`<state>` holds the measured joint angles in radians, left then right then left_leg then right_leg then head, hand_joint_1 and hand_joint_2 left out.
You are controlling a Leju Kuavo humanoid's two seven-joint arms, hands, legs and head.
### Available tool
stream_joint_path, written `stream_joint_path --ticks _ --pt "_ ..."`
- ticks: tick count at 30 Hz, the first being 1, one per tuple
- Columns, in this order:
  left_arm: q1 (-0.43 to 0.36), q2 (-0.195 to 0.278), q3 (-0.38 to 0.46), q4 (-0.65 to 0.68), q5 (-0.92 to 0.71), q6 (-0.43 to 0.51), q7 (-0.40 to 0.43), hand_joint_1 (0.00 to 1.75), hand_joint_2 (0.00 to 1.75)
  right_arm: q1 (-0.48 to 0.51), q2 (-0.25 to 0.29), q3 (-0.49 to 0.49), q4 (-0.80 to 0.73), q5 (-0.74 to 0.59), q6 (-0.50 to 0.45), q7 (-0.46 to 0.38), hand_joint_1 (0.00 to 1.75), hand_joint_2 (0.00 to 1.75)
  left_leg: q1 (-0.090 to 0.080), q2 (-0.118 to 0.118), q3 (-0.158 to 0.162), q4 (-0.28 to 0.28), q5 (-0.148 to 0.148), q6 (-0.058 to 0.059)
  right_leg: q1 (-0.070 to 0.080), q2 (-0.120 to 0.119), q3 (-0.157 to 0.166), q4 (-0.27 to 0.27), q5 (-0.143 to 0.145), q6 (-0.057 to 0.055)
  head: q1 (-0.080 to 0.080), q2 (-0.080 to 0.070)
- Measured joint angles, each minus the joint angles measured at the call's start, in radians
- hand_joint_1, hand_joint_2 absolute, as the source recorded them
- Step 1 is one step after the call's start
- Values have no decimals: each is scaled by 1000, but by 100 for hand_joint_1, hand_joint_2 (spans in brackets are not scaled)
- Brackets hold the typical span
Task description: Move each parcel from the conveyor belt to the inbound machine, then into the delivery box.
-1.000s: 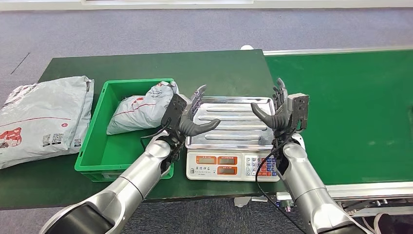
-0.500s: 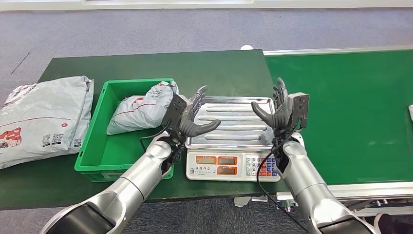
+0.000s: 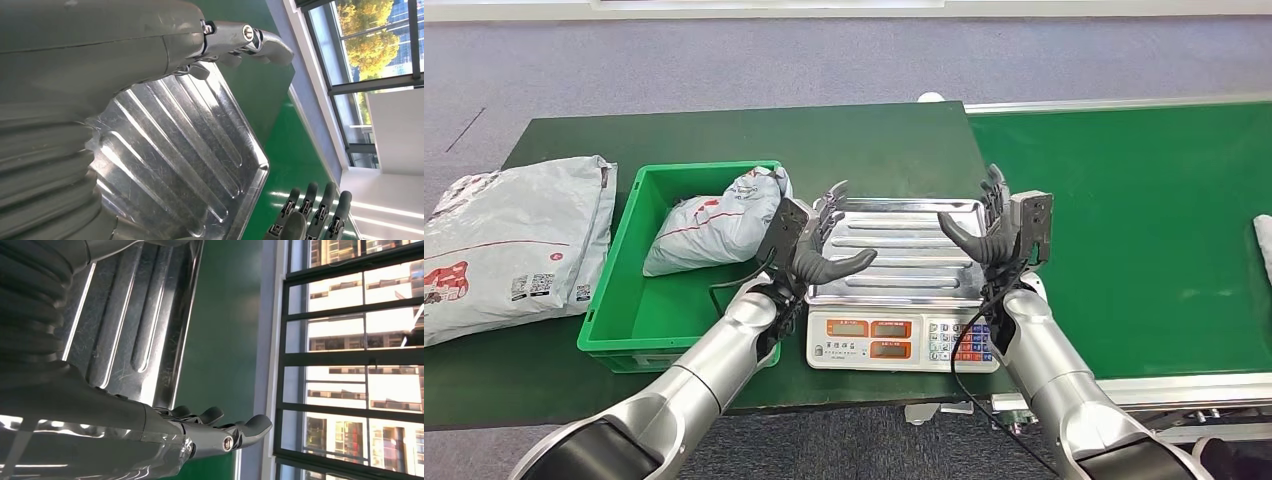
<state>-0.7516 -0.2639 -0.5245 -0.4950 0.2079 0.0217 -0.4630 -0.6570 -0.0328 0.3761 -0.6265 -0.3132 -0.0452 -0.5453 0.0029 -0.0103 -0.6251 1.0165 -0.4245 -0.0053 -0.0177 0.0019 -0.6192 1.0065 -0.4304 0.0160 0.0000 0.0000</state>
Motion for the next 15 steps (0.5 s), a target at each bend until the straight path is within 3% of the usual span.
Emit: stream_joint_path --ticks 15 --pt "3 0 7 22 0 -5 -5 0 175 1 -1 8 44 -5 12 -5 0 175 0 0 0 0 0 0 0 0 0 0 0 0 0 0"
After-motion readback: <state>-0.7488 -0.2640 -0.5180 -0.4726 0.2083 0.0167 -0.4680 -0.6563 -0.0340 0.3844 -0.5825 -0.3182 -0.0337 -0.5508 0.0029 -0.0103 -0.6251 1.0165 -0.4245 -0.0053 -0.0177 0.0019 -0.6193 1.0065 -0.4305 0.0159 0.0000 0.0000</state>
